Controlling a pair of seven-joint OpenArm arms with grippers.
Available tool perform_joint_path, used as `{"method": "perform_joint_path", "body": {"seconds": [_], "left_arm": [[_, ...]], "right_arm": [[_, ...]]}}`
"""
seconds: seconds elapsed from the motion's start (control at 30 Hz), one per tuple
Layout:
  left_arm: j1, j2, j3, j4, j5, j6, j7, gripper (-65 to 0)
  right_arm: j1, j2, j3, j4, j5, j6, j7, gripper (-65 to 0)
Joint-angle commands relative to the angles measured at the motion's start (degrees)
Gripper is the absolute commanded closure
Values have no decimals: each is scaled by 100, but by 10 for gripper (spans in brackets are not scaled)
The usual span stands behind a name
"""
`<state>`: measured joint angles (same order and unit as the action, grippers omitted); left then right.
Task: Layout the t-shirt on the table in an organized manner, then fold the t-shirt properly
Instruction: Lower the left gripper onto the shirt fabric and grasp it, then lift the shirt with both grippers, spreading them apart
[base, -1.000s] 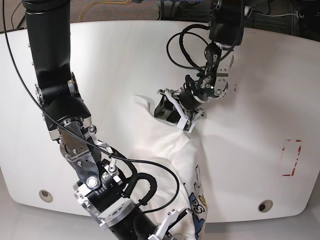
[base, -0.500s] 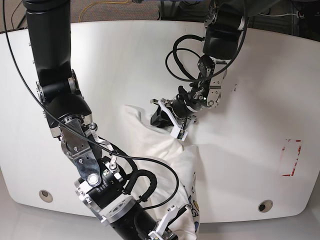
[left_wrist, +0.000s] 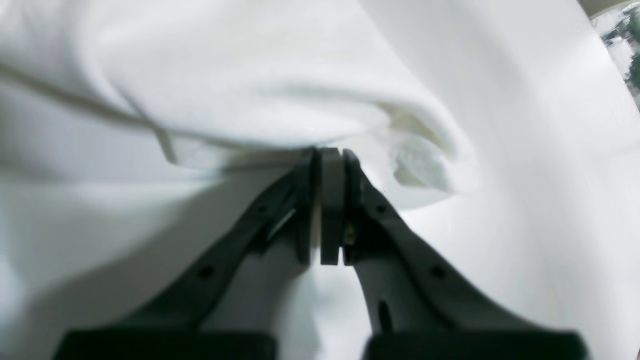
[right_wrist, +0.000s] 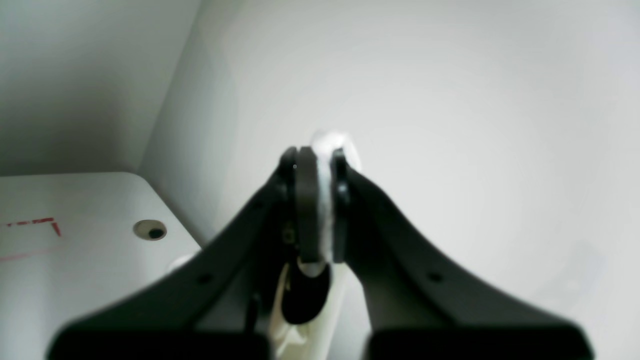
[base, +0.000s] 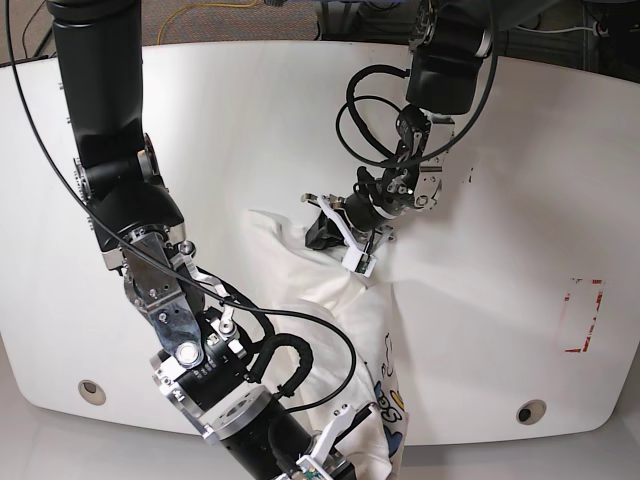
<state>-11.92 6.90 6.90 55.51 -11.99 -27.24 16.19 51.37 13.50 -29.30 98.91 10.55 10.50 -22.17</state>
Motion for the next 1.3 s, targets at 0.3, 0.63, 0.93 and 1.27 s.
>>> {"method": "perform_joint_path", "body": {"seconds": [0.3, 0.63, 0.93, 1.27], "left_arm": [[889, -421, -764, 2049, 96, 39, 294, 0], [1513, -764, -1371, 3816, 78, -23, 962, 0], [1671, -1063, -2329, 5056, 78, -577, 1639, 0], [1214, -1116, -3709, 5715, 78, -1276, 2562, 0]], "right_arm": [[-69, 211, 148, 241, -22, -114, 191, 0], [-210, 255, 552, 241, -22, -114, 59, 0], [-219, 334, 868, 232, -22, -114, -82, 0], [-69, 404, 930, 170, -30, -114, -82, 0]]}}
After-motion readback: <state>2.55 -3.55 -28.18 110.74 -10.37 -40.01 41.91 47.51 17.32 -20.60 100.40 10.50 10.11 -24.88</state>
